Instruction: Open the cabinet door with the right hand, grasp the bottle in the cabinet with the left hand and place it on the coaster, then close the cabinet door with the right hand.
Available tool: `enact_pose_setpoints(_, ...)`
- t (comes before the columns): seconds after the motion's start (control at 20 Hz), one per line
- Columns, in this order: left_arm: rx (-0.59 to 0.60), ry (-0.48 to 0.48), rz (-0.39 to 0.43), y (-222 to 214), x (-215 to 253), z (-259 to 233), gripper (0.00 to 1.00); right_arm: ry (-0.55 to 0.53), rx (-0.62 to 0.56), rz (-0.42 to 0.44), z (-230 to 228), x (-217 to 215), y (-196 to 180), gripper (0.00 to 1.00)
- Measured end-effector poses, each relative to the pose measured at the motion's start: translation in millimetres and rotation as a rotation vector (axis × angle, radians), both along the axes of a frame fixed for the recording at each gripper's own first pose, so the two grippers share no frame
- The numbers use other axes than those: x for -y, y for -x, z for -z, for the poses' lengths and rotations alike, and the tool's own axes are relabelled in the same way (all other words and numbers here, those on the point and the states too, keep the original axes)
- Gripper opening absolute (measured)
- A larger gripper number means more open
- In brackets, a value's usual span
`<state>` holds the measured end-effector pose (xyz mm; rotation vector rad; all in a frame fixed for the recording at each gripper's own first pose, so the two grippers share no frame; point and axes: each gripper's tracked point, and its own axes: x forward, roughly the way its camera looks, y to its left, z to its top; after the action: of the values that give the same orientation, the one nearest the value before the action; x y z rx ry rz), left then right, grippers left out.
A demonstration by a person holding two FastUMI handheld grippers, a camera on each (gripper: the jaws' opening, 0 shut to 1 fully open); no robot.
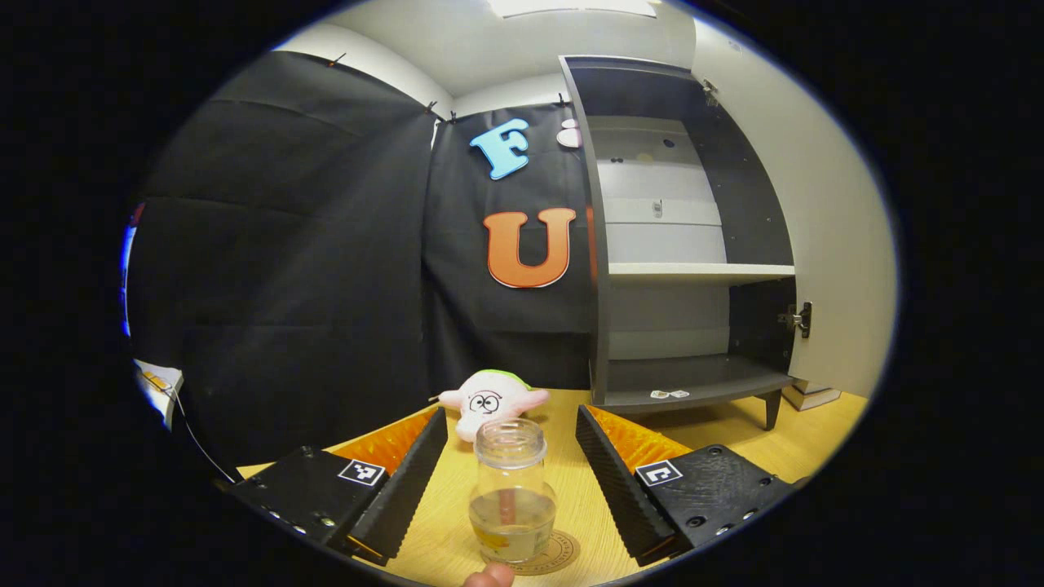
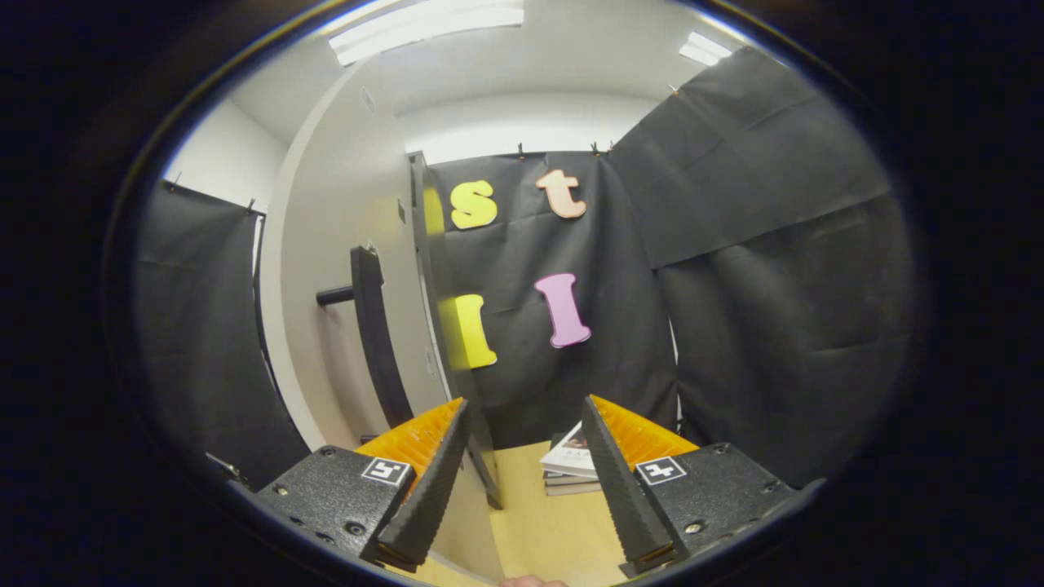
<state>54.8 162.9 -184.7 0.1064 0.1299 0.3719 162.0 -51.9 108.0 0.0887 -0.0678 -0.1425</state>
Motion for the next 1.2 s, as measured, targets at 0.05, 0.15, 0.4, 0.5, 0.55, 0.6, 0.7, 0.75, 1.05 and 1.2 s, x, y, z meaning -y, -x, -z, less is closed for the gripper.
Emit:
enact_pose_setpoints(0.05, 0.004, -0.003, 0.007, -2, 2, -10, 0.95, 0.011, -0.001, 0.001, 0, 1, -2, 0.86)
enact_pose_setpoints(0.15, 0.011, 0.000, 0.024, -4, 8, -33, 0.95, 0.033, 0.010, -0.003, -1, 3, -4, 0.86)
enact_pose_setpoints(0.4, 0.030, 0.008, 0.077, 0, 33, -92, 0.95, 0.029, 0.032, -0.030, 0, 3, -7, 0.86)
enact_pose_setpoints(0.5, 0.014, 0.037, 0.099, 3, 46, -103, 0.95, 0.039, 0.039, -0.045, -2, 1, -9, 0.86)
enact_pose_setpoints(0.55, 0.009, 0.046, 0.108, 5, 52, -111, 0.95, 0.048, 0.042, -0.056, -3, 0, -9, 0.86)
enact_pose_setpoints(0.6, 0.010, 0.045, 0.117, 6, 56, -120, 0.96, 0.054, 0.046, -0.066, -4, 0, -9, 0.86)
enact_pose_setpoints(0.7, 0.010, 0.031, 0.136, 7, 66, -137, 0.95, 0.050, 0.045, -0.085, -3, 0, -10, 0.86)
enact_pose_setpoints(0.75, 0.008, 0.025, 0.148, 6, 72, -147, 0.95, 0.044, 0.043, -0.092, -2, 0, -12, 0.86)
enact_pose_setpoints(1.05, 0.005, 0.023, 0.187, 7, 106, -186, 0.95, 0.036, -0.030, -0.063, -1, 0, -11, 0.86)
enact_pose_setpoints(1.2, 0.006, 0.032, 0.216, 12, 117, -191, 0.95, 0.034, -0.076, -0.092, 4, -6, -11, 0.85)
